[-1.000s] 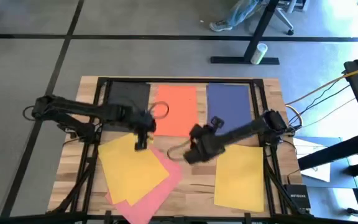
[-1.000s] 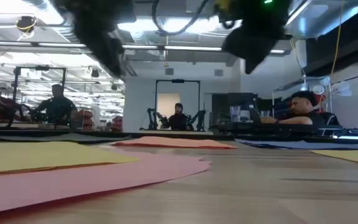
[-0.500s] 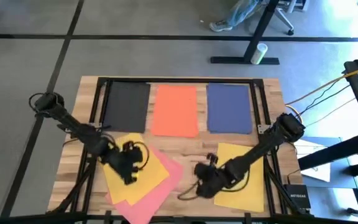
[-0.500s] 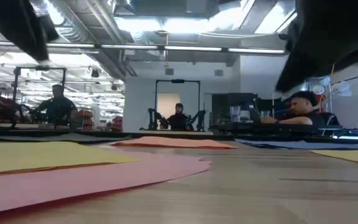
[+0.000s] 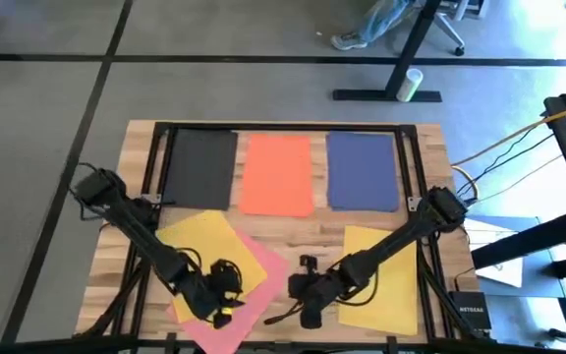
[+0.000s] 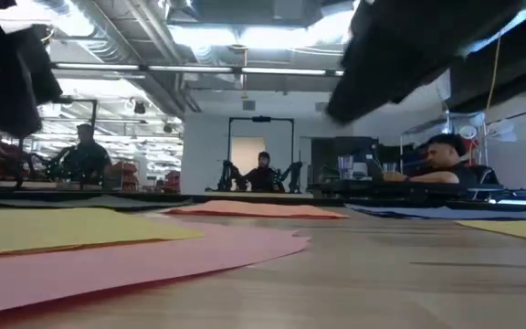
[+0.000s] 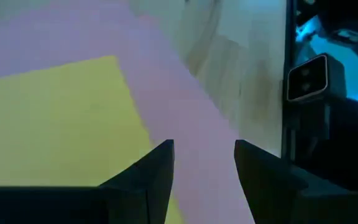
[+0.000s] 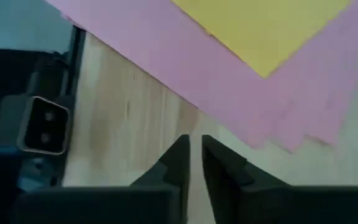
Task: Organize paper
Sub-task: Stack the yellow on top of the other yellow paper
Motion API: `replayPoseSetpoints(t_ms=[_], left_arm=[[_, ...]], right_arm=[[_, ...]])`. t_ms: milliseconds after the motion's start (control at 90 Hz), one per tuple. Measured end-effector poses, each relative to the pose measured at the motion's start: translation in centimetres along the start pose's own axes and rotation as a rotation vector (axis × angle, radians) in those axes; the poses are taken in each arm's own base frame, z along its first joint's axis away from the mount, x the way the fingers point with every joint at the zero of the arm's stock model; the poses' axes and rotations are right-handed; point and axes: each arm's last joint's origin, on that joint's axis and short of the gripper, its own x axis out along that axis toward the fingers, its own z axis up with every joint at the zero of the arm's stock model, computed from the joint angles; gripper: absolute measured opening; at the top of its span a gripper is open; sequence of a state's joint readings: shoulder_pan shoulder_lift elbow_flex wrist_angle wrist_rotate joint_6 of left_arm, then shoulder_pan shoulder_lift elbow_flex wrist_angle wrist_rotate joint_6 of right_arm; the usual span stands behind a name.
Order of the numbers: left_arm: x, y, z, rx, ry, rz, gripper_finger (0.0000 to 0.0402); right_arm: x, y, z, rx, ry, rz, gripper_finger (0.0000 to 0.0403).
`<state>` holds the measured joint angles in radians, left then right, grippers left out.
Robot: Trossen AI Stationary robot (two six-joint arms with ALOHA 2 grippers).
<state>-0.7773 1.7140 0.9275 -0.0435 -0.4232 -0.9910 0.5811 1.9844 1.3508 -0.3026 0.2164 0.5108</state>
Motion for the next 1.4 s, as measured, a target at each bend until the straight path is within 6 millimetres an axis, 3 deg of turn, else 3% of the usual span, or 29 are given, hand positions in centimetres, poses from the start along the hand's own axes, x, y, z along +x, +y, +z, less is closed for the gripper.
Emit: replayPoseSetpoints(t_ms=[222, 444, 556, 744, 1033, 1256, 1400], left_arm=[[1.1, -1.2, -0.9, -0.031, 0.007, 0.007, 0.0155], [0.4, -1.1, -2.5, -0.060, 0.038, 0.085, 0.0155], [0.1, 0.1, -3.2, -0.090, 0.085, 0.212, 0.0155], [-0.2, 1.2, -3.6, -0.132, 0.122, 0.316, 0.0155], [-0.2, 1.2, -3.6, -0.103, 0.131, 0.313, 0.0155], [-0.3, 1.1, -3.7, -0.098, 0.136, 0.308, 0.0155], [-0.3, 1.0, -3.8, -0.105, 0.135, 0.304, 0.0155]], right_arm=[[1.8, -2.3, 0.9, -0.088, 0.046, -0.116, 0.0136], [2.7, -3.8, 2.4, -0.095, -0.006, -0.036, 0.0188], [2.9, -4.7, 3.6, -0.096, -0.071, -0.004, 0.0189], [5.6, -6.5, 4.0, -0.076, -0.062, 0.038, 0.0184], [9.1, -5.8, 5.5, -0.148, 0.009, 0.029, 0.0184], [11.3, -6.1, 5.4, -0.163, 0.051, -0.013, 0.0182], [11.5, -6.2, 5.2, -0.148, 0.067, -0.018, 0.0142]])
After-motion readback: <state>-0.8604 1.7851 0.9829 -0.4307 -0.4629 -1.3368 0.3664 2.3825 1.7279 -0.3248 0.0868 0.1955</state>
